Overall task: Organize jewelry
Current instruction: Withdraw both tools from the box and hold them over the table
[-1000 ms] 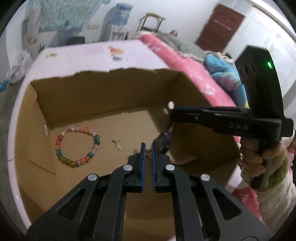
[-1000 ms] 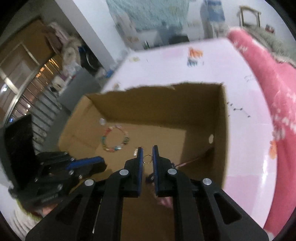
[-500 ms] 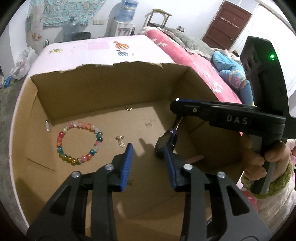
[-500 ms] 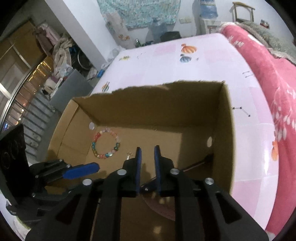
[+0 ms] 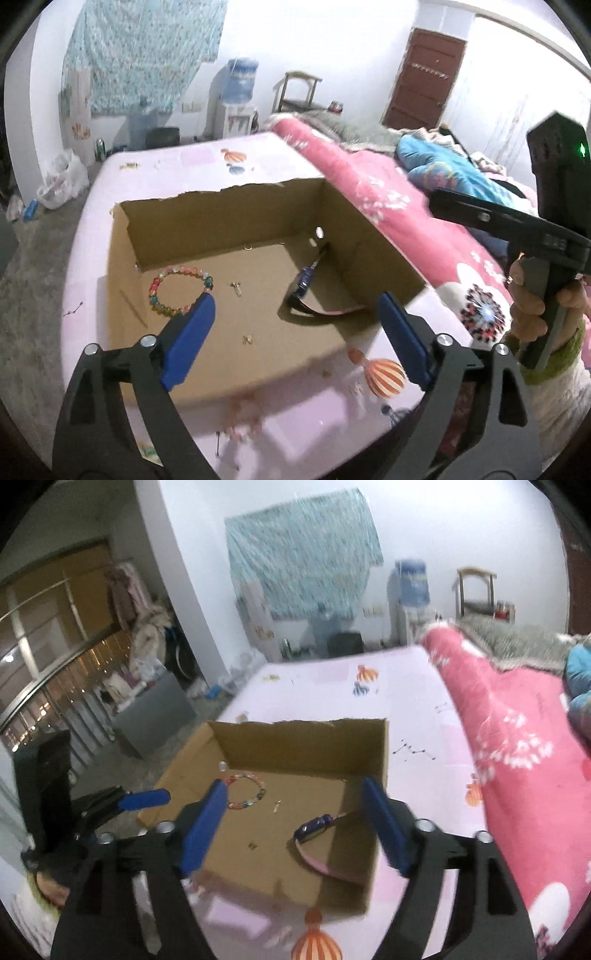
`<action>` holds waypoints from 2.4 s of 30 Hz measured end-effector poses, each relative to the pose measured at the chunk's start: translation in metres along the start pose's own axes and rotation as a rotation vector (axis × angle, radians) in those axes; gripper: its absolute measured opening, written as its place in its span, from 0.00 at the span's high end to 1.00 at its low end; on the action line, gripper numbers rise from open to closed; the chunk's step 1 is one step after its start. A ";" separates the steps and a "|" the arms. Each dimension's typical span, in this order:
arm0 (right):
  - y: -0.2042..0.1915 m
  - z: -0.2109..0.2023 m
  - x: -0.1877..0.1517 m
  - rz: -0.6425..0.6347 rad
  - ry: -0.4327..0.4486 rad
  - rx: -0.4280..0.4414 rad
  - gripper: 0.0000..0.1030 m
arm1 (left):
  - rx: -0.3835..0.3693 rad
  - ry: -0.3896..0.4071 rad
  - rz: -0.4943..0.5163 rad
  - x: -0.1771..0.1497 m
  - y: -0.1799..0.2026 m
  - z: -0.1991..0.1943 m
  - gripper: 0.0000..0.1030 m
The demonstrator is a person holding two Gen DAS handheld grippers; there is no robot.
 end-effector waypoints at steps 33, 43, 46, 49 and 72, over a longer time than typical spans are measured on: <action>0.037 0.064 -0.176 -0.014 -0.316 -0.466 0.06 | 0.260 -0.299 -0.035 -0.138 0.020 0.078 0.09; 0.039 0.060 -0.183 0.025 -0.285 -0.434 0.06 | 0.283 -0.297 -0.029 -0.139 0.024 0.078 0.08; 0.040 0.060 -0.183 0.033 -0.288 -0.425 0.06 | 0.291 -0.305 -0.040 -0.138 0.025 0.079 0.08; 0.042 0.062 -0.181 0.035 -0.294 -0.423 0.06 | 0.301 -0.303 -0.051 -0.138 0.027 0.080 0.08; 0.041 0.063 -0.181 0.027 -0.305 -0.436 0.06 | 0.309 -0.302 -0.063 -0.127 0.028 0.087 0.08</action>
Point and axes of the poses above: each gripper's, at about its wrist camera, not at the fingertips, and z roughly the way its jaws point, y to its right, x to its top, the point moved 1 cm from there along z, roughly the way its jaws point, and after that the axes turned 3 degrees about -x, right-handed, at the moved point
